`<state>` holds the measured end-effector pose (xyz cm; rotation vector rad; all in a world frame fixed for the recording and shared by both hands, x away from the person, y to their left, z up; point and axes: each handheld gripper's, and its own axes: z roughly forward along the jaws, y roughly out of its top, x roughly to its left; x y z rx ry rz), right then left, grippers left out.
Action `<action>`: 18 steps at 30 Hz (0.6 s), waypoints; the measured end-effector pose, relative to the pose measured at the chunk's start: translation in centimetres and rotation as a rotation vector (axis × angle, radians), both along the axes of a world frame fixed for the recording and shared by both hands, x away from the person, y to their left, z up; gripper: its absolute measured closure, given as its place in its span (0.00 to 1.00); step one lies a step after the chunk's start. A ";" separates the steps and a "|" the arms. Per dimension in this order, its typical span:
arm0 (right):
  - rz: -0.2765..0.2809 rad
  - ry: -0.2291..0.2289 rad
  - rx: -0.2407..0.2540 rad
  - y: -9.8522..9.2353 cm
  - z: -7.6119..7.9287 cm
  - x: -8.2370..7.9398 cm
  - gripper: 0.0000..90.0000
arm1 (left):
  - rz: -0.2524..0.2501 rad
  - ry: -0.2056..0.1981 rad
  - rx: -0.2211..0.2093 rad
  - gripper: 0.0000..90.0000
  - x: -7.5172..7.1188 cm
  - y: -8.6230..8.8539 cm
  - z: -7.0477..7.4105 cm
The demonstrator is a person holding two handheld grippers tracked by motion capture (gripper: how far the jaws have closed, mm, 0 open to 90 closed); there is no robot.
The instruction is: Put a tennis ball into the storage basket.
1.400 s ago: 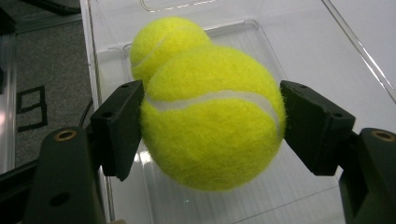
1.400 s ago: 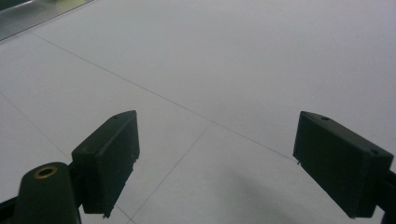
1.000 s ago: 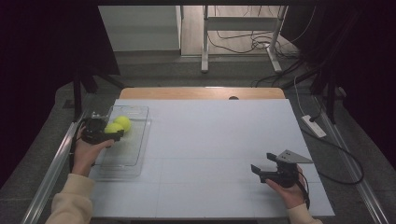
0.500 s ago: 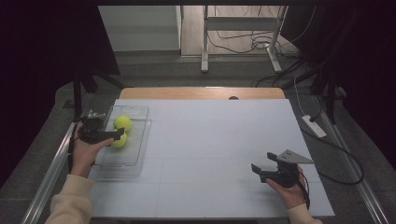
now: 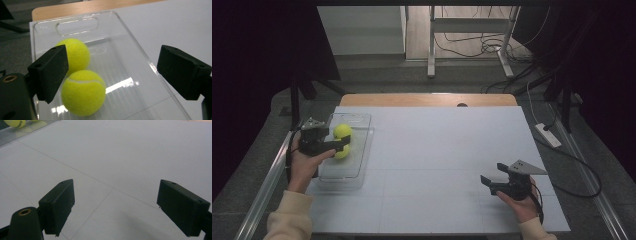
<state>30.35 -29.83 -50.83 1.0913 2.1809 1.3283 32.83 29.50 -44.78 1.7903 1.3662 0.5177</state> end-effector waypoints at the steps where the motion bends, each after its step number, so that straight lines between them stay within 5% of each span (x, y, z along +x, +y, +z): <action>1: 0.002 -0.002 0.002 0.0 0.0 0.1 0.17 | -0.007 -0.007 -0.011 0.13 -0.1 -0.1 0.1; 8: 0.012 0.002 0.007 -0.1 0.0 0.4 0.17 | -0.037 -0.030 -0.080 0.13 -1.0 -0.4 0.1; 18: 0.017 0.002 0.006 -0.1 0.2 0.2 0.16 | -0.101 -0.072 -0.116 0.13 -2.8 -1.9 0.5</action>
